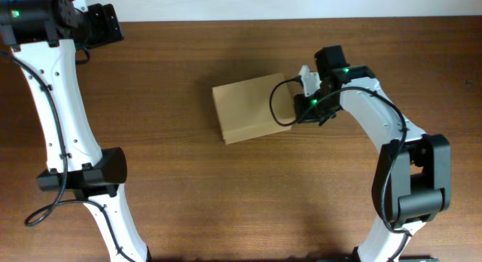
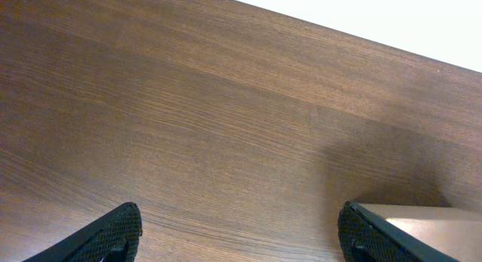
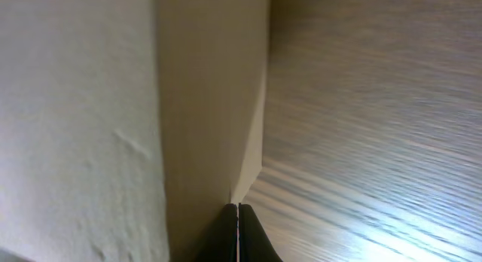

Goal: Pack container

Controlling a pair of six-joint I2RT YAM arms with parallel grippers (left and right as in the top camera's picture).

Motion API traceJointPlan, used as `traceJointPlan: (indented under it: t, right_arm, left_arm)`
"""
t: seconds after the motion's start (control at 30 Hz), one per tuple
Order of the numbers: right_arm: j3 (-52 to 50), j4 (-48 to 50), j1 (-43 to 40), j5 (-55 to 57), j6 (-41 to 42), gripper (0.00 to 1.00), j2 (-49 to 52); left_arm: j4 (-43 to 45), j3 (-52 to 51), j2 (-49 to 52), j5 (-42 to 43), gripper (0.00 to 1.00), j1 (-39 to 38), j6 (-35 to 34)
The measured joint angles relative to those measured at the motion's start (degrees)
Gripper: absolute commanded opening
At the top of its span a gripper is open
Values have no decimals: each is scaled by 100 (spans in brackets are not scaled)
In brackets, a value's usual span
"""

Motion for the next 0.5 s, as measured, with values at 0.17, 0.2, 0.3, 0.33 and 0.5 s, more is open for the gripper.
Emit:
traceJointPlan:
  t: [0.17, 0.2, 0.3, 0.33, 0.5]
  right_arm:
    - [0, 66, 350, -219, -17, 4, 0]
    - [0, 98, 417, -245, -9, 4, 0]
    - [0, 260, 643, -271, 33, 4, 0]
    - [0, 317, 686, -243, 63, 4, 0]
    - [0, 577, 562, 13, 249, 4, 0]
  left_arm:
    - [-15, 0, 0, 0, 84, 0, 0]
    - [-17, 0, 0, 0, 84, 0, 0]
    - [-22, 0, 0, 0, 84, 0, 0]
    - [-26, 0, 0, 0, 84, 0, 0]
    - [-35, 0, 0, 0, 87, 0, 0]
